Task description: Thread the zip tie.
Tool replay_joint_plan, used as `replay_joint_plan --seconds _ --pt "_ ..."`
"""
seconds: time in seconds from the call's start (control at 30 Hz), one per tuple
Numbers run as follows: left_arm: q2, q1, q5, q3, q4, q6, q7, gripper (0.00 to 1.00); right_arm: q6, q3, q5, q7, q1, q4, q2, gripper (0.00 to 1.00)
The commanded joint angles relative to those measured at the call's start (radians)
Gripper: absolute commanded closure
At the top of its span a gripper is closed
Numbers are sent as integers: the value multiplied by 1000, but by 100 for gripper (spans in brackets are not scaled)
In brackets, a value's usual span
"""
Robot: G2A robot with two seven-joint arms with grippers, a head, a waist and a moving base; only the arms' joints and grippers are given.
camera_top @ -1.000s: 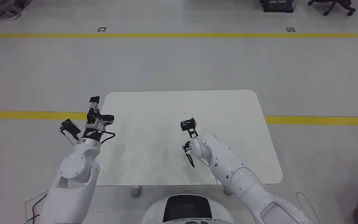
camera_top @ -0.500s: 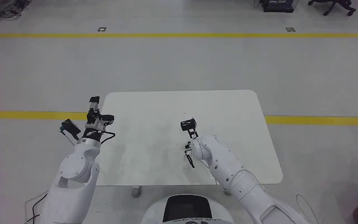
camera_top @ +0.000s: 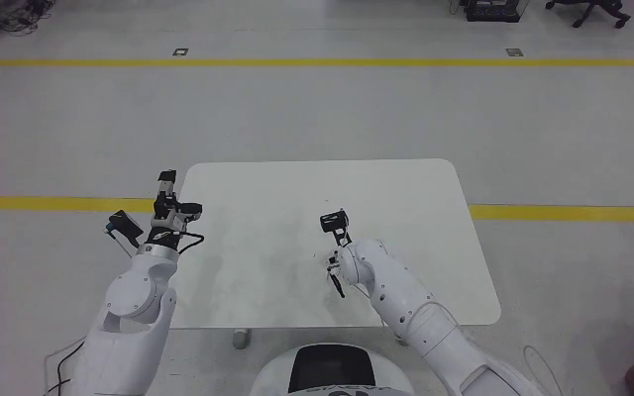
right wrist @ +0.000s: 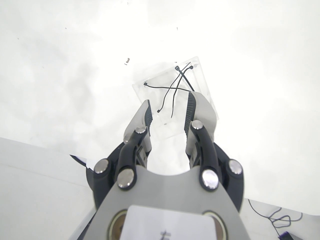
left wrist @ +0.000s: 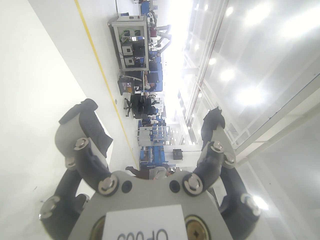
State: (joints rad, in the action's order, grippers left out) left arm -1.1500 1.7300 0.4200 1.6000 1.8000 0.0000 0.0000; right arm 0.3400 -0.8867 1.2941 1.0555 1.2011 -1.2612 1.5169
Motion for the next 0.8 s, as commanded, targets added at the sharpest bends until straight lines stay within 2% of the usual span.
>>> replay_joint_plan --seconds 0.0,0.37,0.5,0.77 --pt "0 0 0 0 0 0 0 0 0 -3 2 2 0 2 1 72" --pt "0 0 0 0 0 0 0 0 0 1 -4 19 -28 63 15 75" --pt "0 0 0 0 0 0 0 0 0 8 -20 24 -50 105 24 82" --pt "0 0 0 0 0 0 0 0 0 23 -47 23 -93 190 43 81"
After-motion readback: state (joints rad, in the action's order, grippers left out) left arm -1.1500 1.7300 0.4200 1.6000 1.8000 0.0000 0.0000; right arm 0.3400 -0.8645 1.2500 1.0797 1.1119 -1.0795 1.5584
